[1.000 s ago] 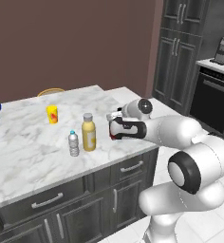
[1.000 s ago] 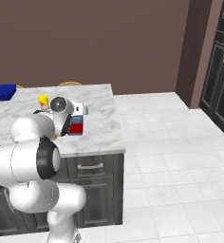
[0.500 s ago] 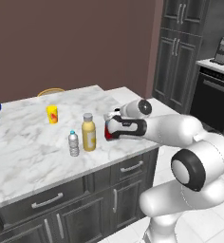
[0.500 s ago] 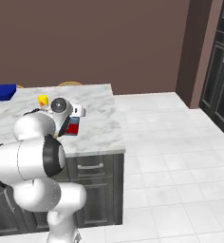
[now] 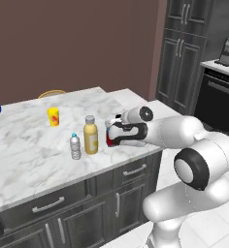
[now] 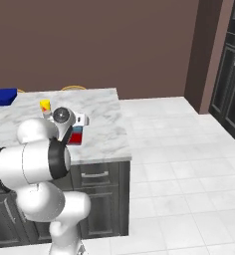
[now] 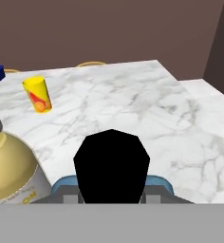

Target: Place the drinks on the dining counter in a tight cluster.

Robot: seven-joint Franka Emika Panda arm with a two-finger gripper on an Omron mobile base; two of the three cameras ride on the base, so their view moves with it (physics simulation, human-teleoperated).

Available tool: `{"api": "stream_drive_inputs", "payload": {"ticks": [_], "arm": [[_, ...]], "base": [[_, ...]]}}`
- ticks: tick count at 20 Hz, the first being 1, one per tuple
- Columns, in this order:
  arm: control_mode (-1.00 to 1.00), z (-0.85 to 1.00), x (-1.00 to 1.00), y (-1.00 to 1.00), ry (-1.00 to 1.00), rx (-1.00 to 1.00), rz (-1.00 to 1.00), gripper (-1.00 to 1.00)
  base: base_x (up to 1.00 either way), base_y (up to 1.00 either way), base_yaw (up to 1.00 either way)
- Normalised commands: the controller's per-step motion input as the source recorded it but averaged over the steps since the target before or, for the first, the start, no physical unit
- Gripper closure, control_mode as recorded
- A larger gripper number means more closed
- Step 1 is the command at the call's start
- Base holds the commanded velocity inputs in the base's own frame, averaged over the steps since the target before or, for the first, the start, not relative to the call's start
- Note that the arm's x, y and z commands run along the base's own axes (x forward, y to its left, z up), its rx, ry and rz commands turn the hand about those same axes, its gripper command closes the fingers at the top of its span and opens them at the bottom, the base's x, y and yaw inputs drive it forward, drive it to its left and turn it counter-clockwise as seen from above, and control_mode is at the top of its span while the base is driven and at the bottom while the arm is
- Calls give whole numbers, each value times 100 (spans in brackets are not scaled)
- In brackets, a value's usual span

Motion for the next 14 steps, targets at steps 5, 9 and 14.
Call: {"api": "stream_drive_inputs", "payload": {"ticks": [5, 9, 14], "arm": [[-100, -14, 0, 11, 0, -1, 0, 100], [-100, -17, 0, 11, 0, -1, 0, 100], [-100, -14, 0, 8, 0, 0, 0, 100]], "base": [[0, 0, 0], [0, 0, 0], [0, 0, 0]]}}
